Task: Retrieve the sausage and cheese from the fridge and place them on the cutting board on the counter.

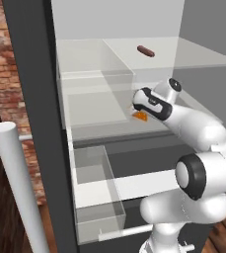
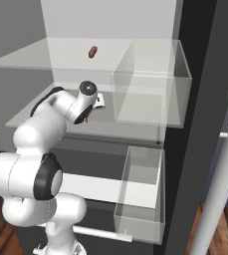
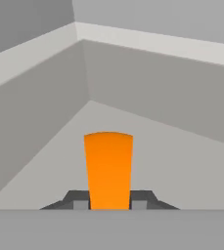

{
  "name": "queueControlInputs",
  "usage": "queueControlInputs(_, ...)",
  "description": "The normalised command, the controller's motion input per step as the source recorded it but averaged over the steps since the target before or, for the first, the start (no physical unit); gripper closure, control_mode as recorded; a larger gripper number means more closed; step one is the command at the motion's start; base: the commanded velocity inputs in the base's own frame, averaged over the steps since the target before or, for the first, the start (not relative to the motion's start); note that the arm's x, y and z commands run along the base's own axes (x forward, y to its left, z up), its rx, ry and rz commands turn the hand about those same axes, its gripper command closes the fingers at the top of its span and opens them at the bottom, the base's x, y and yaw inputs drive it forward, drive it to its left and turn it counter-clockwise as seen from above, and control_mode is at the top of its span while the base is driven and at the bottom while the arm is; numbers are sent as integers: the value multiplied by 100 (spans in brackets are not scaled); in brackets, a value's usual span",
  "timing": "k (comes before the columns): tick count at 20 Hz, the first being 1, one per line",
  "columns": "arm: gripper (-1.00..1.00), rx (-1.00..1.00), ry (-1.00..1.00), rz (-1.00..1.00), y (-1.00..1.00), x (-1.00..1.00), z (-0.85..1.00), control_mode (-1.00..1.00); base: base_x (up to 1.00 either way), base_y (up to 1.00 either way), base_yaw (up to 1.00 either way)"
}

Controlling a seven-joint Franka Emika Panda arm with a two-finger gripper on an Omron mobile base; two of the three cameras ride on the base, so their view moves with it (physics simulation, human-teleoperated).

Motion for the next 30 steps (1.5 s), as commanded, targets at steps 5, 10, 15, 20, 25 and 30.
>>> queueControlInputs(5, 100, 0, -8, -1, -21, -90, 2, -100, 0, 0, 0)
queueControlInputs(10, 100, 0, -8, -18, -41, -97, 84, -100, 0, 0, 0)
queueControlInputs(15, 100, -2, 8, -21, -33, -92, 100, -100, 0, 0, 0)
queueControlInputs(20, 100, -8, 12, -14, -7, -100, 89, -100, 0, 0, 0)
queueControlInputs(25, 100, -5, 0, -6, 0, -95, 62, -100, 0, 0, 0)
queueControlInputs(30, 100, 0, -12, 0, 0, -98, 14, -100, 0, 0, 0)
